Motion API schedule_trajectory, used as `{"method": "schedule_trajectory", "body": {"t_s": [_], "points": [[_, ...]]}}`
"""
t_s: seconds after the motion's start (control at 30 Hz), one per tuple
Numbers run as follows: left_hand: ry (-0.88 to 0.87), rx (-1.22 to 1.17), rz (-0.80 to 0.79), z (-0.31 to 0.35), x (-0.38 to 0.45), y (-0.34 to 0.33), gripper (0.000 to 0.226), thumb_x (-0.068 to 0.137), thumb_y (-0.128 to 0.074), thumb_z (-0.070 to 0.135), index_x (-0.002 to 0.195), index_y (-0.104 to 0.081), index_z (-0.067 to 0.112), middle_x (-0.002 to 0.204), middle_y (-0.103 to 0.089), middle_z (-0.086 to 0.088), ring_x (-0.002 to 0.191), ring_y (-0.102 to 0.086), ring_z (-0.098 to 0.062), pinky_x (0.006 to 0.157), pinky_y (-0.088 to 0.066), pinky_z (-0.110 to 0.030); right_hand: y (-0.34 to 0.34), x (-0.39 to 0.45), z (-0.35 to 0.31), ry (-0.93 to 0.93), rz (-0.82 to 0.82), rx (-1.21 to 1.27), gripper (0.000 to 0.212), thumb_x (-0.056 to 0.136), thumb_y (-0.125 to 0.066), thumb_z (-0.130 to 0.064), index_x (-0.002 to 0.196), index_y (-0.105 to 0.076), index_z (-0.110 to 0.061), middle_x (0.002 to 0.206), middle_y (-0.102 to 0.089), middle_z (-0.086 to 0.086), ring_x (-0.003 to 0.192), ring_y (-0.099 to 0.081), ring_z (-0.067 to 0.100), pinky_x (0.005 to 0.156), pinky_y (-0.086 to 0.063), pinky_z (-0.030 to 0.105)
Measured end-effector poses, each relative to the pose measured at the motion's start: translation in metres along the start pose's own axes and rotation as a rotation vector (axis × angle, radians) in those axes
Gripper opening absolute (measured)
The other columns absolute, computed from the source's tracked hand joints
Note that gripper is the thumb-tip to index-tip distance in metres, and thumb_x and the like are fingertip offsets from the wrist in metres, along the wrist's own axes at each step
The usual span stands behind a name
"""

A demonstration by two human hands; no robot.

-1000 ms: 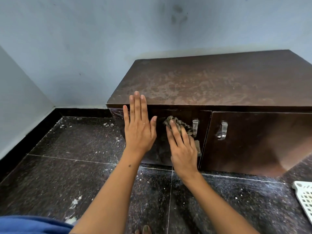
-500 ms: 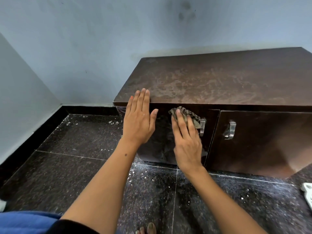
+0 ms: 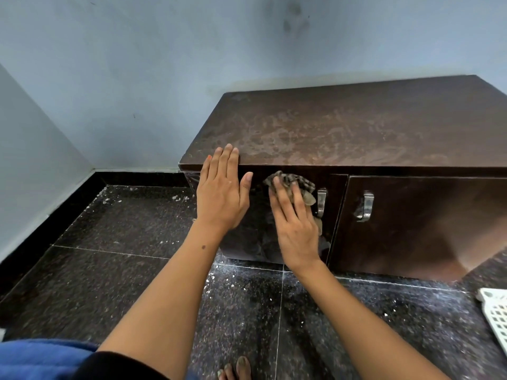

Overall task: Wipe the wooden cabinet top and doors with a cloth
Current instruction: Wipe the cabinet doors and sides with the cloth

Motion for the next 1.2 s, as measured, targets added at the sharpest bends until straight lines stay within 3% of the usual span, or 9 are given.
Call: {"method": "schedule_trajectory", "body": {"t_s": [0.23, 0.4, 0.67, 0.73, 0.8, 0.87, 0.97, 1.07, 1.2], "points": [[-0.034, -0.01, 0.01, 0.0, -0.002, 0.003, 0.058, 0.098, -0.024, 0.036, 0.143, -0.034, 0.002, 0.15, -0.034, -0.014, 0.142, -0.024, -0.028, 0.119, -0.009, -0.038, -0.024, -0.032, 0.014, 0.314, -0.191, -0.142, 0.049, 0.089, -0.036, -0.01, 0.133, -0.054, -0.021, 0.146, -0.041, -0.01, 0.13, -0.045, 0.011, 0.094, -0.048, 0.026], [0.02, 0.014, 0.017, 0.003, 0.0, -0.002, 0.061, 0.097, -0.018, 0.04, 0.142, -0.035, 0.001, 0.149, -0.034, -0.016, 0.142, -0.023, -0.031, 0.118, -0.007, -0.041, -0.013, -0.02, 0.014, 0.135, -0.1, -0.109, 0.047, 0.09, -0.042, -0.011, 0.135, -0.051, -0.016, 0.148, -0.039, -0.005, 0.132, -0.043, 0.018, 0.096, -0.045, 0.035], [0.035, -0.005, 0.029, 0.005, -0.001, -0.002, 0.062, 0.097, -0.017, 0.041, 0.142, -0.036, 0.002, 0.15, -0.033, -0.015, 0.143, -0.021, -0.03, 0.119, -0.005, -0.04, -0.002, -0.016, 0.0, 0.098, -0.262, 0.102, 0.057, 0.081, -0.041, -0.003, 0.137, -0.048, -0.01, 0.152, -0.033, -0.001, 0.138, -0.034, 0.023, 0.101, -0.045, 0.04], [0.056, -0.034, 0.015, 0.006, -0.001, -0.002, 0.061, 0.097, -0.019, 0.04, 0.143, -0.034, 0.002, 0.151, -0.03, -0.015, 0.145, -0.016, -0.029, 0.119, -0.002, -0.04, 0.002, -0.014, -0.004, 0.035, -0.264, 0.345, 0.067, 0.078, -0.043, 0.009, 0.142, -0.039, -0.011, 0.155, -0.021, -0.006, 0.144, -0.019, 0.017, 0.113, -0.027, 0.033], [0.09, -0.103, -0.002, 0.007, 0.0, 0.0, 0.063, 0.095, -0.017, 0.04, 0.144, -0.032, 0.003, 0.153, -0.027, -0.013, 0.146, -0.01, -0.027, 0.119, 0.001, -0.039, 0.009, -0.01, -0.006, -0.239, -0.255, 0.786, 0.069, 0.078, -0.043, 0.017, 0.14, -0.044, -0.015, 0.151, -0.024, -0.013, 0.141, -0.018, 0.002, 0.115, -0.014, 0.017], [0.132, -0.204, -0.012, 0.01, 0.0, 0.004, 0.062, 0.095, -0.017, 0.04, 0.144, -0.032, 0.004, 0.154, -0.025, -0.012, 0.146, -0.007, -0.026, 0.118, 0.002, -0.039, 0.016, -0.005, -0.004, -0.637, -0.204, 1.237, 0.066, 0.079, -0.04, 0.018, 0.127, -0.057, -0.024, 0.142, -0.041, -0.014, 0.133, -0.033, -0.005, 0.113, -0.024, 0.016], [0.146, -0.307, 0.002, 0.019, -0.004, 0.009, 0.05, 0.101, -0.024, 0.034, 0.14, -0.038, 0.006, 0.153, -0.029, -0.011, 0.146, -0.011, -0.025, 0.118, 0.0, -0.04, 0.022, 0.001, 0.001, -1.043, -0.191, 1.718, 0.066, 0.071, -0.035, 0.019, 0.108, -0.067, -0.026, 0.121, -0.065, 0.002, 0.109, -0.061, 0.013, 0.097, -0.049, 0.03], [0.159, -0.372, 0.041, 0.024, -0.004, 0.019, 0.04, 0.102, -0.03, 0.025, 0.13, -0.052, 0.006, 0.143, -0.043, -0.012, 0.14, -0.028, -0.027, 0.117, -0.011, -0.04, 0.029, 0.008, 0.008, -1.128, -0.165, 2.017, 0.062, 0.071, -0.028, 0.014, 0.111, -0.065, -0.017, 0.104, -0.069, 0.011, 0.088, -0.063, 0.023, 0.081, -0.053, 0.034], [0.193, -0.459, 0.181, 0.032, -0.004, 0.046, 0.042, 0.101, -0.037, 0.033, 0.088, -0.066, 0.005, 0.09, -0.066, -0.009, 0.088, -0.059, -0.027, 0.082, -0.043, -0.039, 0.036, 0.016, 0.013, -1.069, -0.129, 2.233, 0.054, 0.076, -0.03, 0.004, 0.117, -0.06, -0.011, 0.104, -0.065, 0.012, 0.088, -0.059, 0.024, 0.079, -0.05, 0.036]]}}
Point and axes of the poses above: each hand's wrist, its own x-axis towards the middle knuckle, its own y-axis out of the back of the hand, z = x × y, the point moved 5 cm from there along x, towards the middle knuckle
